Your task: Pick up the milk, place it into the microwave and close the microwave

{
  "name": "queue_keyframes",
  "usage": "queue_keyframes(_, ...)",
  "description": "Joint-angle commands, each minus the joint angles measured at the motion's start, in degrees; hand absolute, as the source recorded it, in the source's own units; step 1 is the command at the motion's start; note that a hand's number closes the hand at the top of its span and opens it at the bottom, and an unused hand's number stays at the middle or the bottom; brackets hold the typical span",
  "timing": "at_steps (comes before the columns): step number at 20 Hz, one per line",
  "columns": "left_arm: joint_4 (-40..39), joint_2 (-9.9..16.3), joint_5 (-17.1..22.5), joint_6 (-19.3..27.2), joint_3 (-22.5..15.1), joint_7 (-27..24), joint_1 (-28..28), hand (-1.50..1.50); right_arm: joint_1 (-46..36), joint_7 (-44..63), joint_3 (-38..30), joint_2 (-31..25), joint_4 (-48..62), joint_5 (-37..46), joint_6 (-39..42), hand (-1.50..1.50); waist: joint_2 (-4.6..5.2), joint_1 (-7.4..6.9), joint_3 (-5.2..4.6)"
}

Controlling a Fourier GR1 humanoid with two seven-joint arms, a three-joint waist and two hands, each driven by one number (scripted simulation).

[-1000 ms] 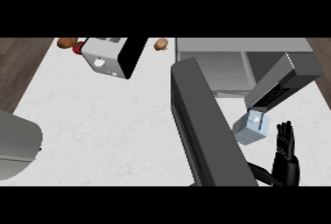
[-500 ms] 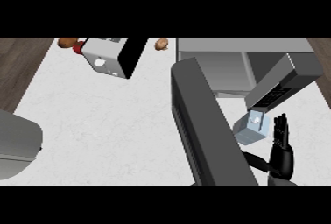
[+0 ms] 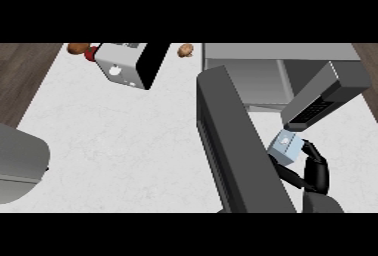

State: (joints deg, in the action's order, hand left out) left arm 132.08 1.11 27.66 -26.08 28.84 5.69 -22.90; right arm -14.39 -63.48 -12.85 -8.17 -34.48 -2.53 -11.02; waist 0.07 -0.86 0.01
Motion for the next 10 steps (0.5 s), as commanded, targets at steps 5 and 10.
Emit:
queue_keyframes(5, -1.69, -1.06, 0.9, -3.84, 2.15, -2.66, -2.73, -1.5, -0.25, -7.6, 0.41, 2.05, -4.68, 0.97, -1.02, 1.5, -0.18, 0.36, -0.01)
queue_keyframes(10, -1.64, 0.91, 0.03, -0.88, 0.93, -0.38, 2.43, -1.5, -8.34, -1.48, 5.08, -5.32, 5.15, 4.71, 12.83, 1.5, 0.63, -1.09, 0.22)
